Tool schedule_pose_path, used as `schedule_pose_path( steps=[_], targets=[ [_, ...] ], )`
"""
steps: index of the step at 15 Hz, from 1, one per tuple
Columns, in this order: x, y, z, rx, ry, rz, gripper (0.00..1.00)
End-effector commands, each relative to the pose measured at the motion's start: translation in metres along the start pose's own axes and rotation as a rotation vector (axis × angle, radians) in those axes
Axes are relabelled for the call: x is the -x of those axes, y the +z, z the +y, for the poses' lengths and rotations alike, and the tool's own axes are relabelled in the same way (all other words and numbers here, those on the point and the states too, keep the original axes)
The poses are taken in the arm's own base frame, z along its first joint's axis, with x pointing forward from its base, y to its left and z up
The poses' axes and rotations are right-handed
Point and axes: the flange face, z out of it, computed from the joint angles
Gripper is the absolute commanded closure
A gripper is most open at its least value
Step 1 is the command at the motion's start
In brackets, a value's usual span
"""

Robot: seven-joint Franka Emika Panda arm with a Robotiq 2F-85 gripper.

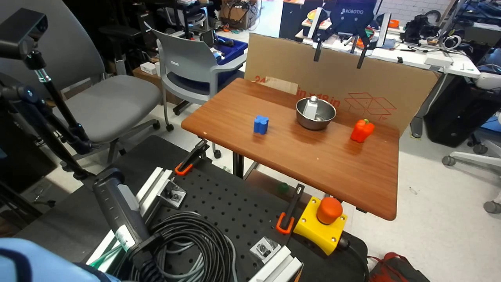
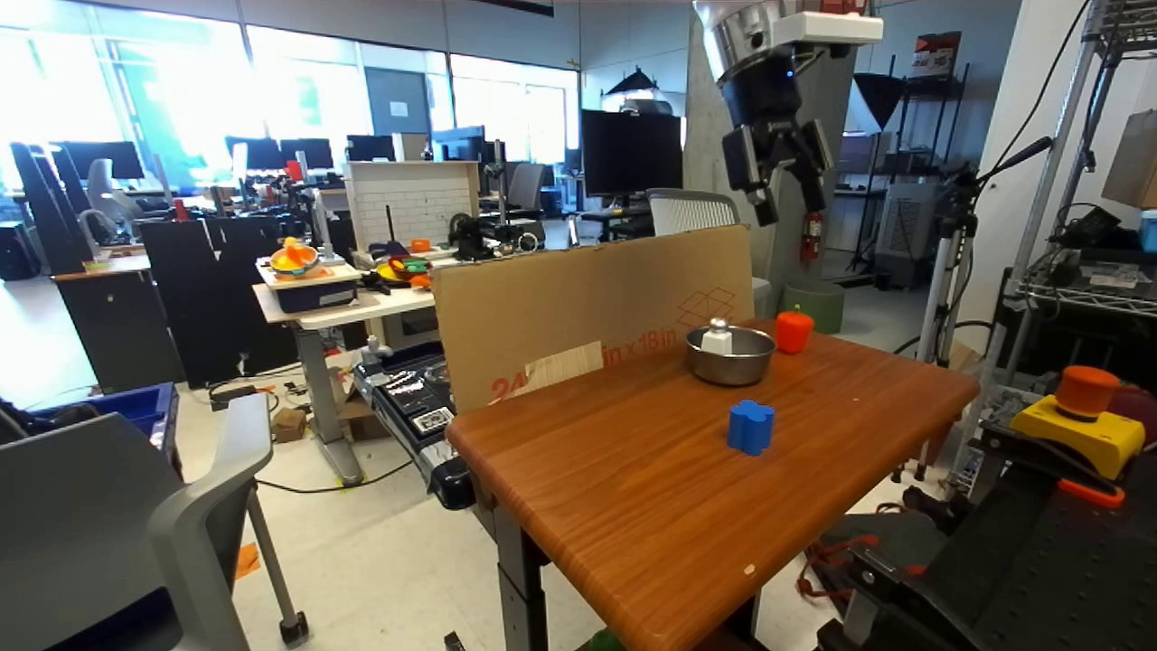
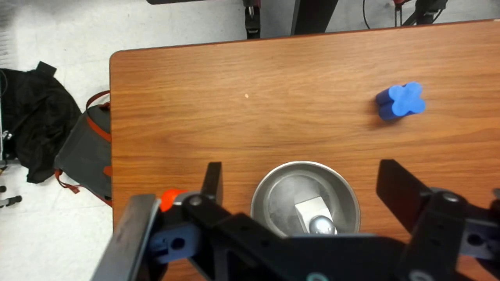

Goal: Take the cellar in the bowl and put it on the table

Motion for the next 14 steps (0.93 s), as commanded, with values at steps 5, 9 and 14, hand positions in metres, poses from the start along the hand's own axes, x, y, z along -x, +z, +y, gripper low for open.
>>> schedule_pose_path(
  steps=[5, 9, 14],
  targets=[
    [-0.053, 0.032, -0.021, 0.026, 0.051, -0.022, 0.0],
    [-0.073, 0.057, -0.027, 0.025, 0.059, -0.056, 0.0],
    [-0.093, 0.084, -0.035, 0.045, 0.072, -0.075, 0.0]
  ],
)
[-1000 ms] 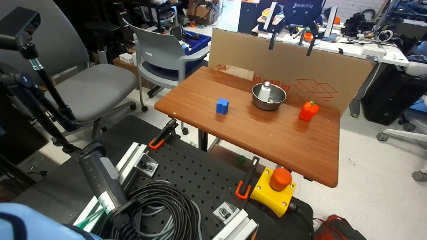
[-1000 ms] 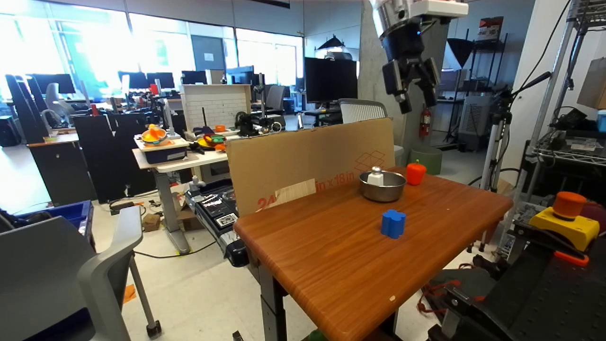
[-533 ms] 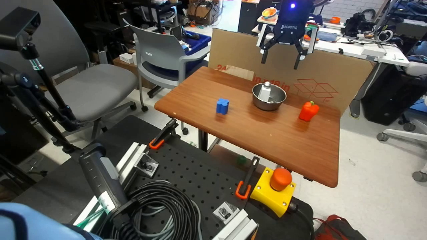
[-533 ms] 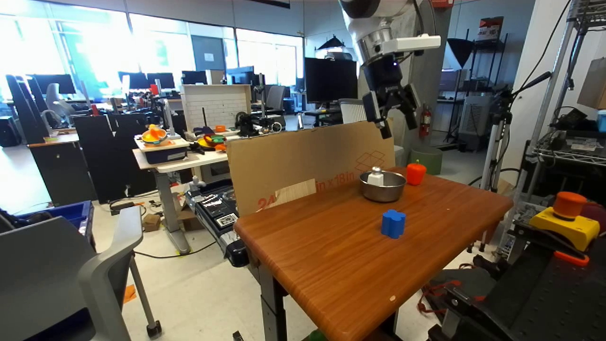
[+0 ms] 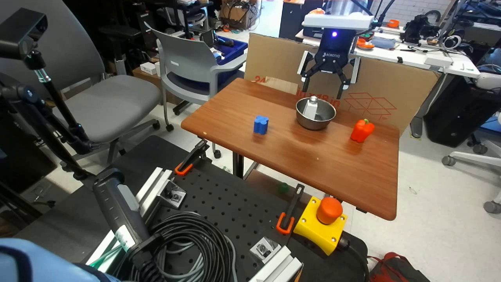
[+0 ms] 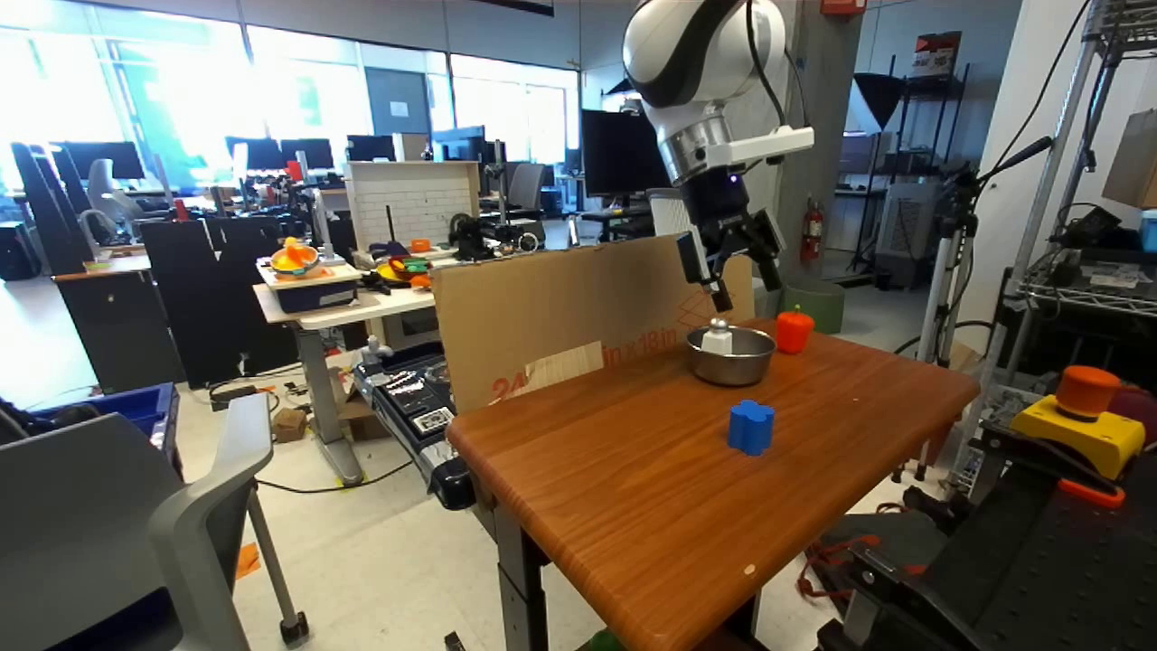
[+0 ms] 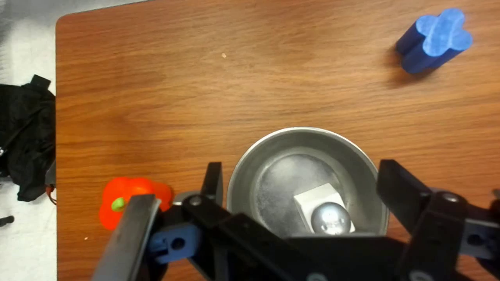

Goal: Take the cellar in the bowl and put it on the table

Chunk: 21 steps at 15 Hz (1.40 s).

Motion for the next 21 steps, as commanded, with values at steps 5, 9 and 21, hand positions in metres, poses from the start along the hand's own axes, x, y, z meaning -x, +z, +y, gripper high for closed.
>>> schedule_pose_path(
  steps=[5, 9, 21],
  targets=[
    [-0.028, 0.011, -0.015, 0.029, 0.035, -0.004, 0.0],
    [-0.038, 0.015, -0.021, 0.031, 0.047, -0.001, 0.26],
    [0.005, -0.053, -0.028, -0.047, -0.024, -0.074, 0.93]
  ],
)
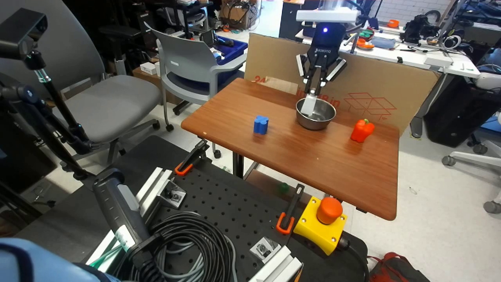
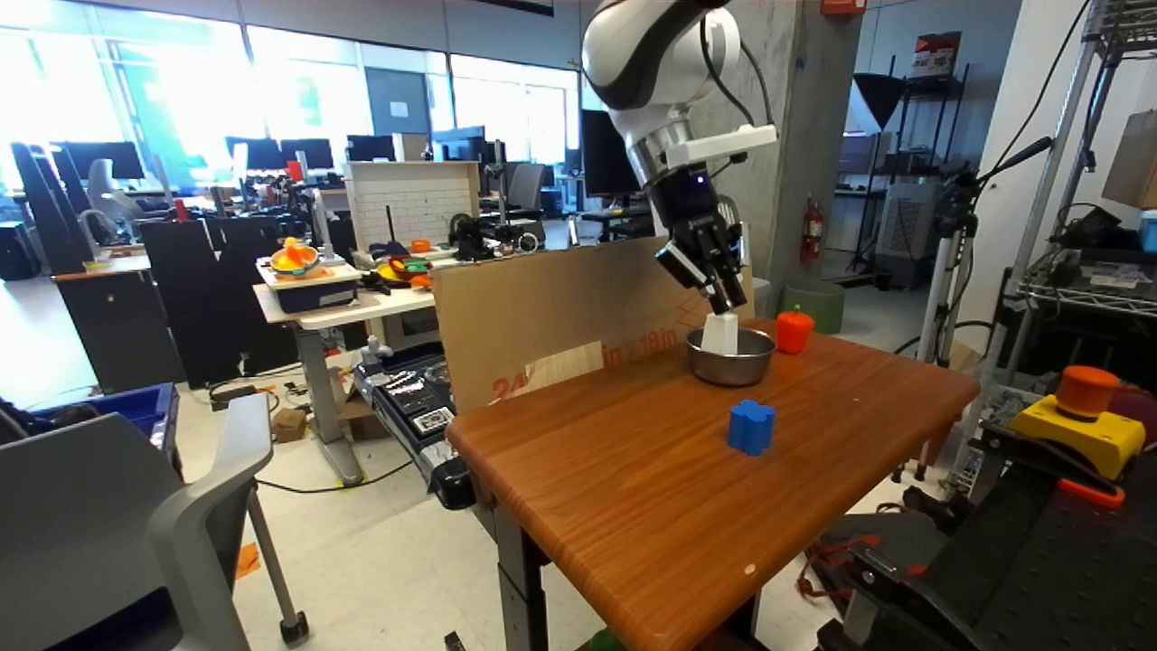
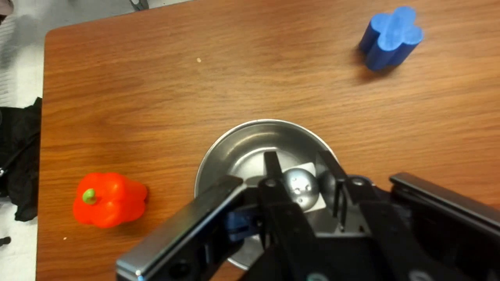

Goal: Take the cellar in the bowl and put it on the table

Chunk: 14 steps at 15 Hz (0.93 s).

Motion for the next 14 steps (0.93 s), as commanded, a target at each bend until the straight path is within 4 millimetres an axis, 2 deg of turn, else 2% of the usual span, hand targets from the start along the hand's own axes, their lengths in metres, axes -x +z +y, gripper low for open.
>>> schedule_pose_path(
  steps=[1, 4, 7, 10, 14],
  targets=[
    [0.036, -0.048, 0.001, -0.061, -0.055, 0.019, 0.93],
    [0.058, -0.091, -0.007, -0.069, -0.077, 0.096, 0.93],
    [0.074, -0.117, -0.038, -0.054, -0.121, 0.109, 0.93],
    [0.079, -0.115, -0.081, -0.033, -0.18, 0.064, 0.93],
    [0.073, -0.088, -0.123, 0.019, -0.223, 0.014, 0.93]
  ],
)
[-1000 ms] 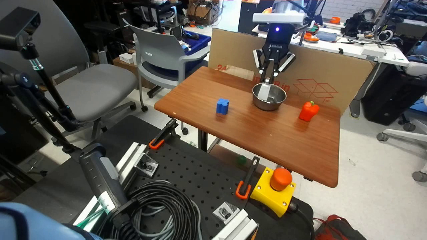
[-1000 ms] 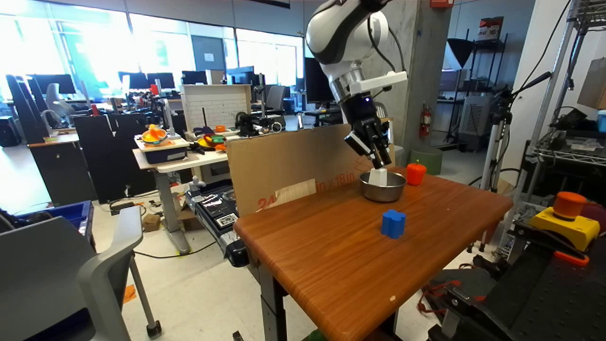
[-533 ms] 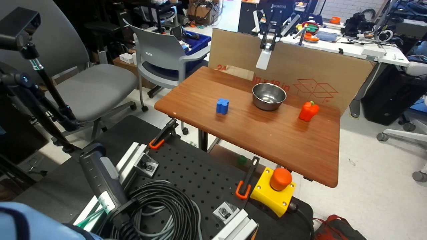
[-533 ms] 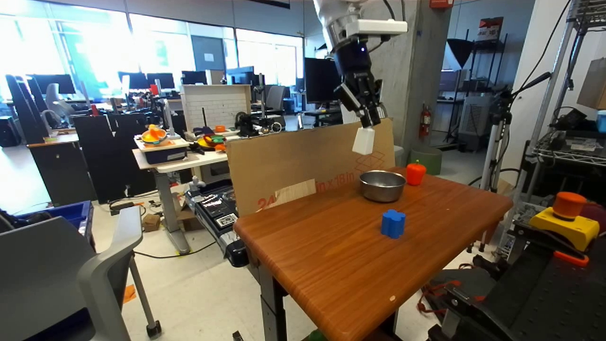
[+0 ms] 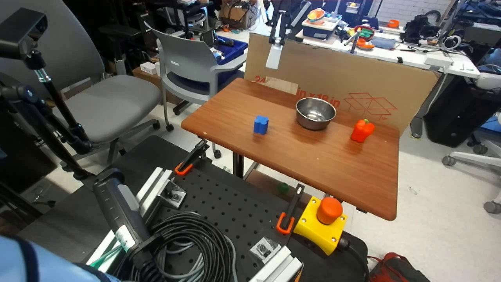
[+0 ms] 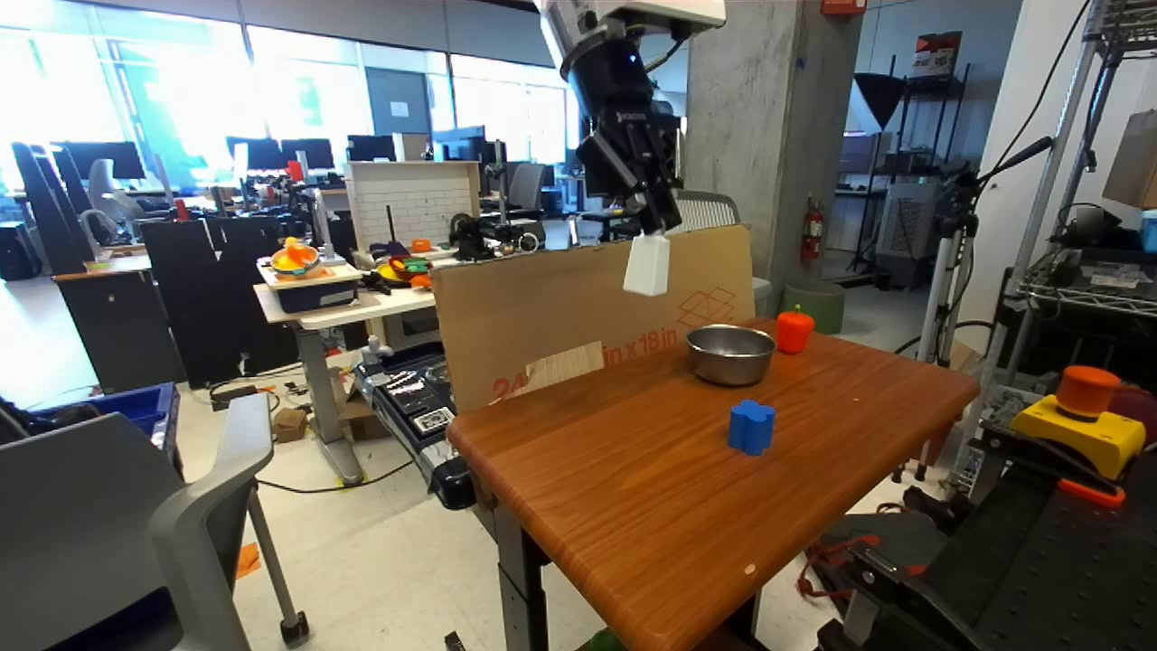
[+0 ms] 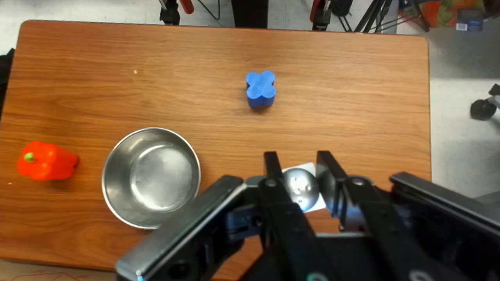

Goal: Take the cellar in the bowl and put it on the table

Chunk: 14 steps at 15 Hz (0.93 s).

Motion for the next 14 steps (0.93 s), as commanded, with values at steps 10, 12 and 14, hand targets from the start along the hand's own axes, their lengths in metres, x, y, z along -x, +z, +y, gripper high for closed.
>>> schedule_pose_path(
  steps=[10, 12, 14],
  targets=[
    [-0.065, 0.076, -0.044, 0.07, -0.027, -0.034, 0.93],
    [-0.074, 0.083, -0.045, 0.065, -0.025, -0.028, 0.93],
    [-0.081, 0.089, -0.046, 0.069, -0.018, -0.023, 0.93]
  ],
)
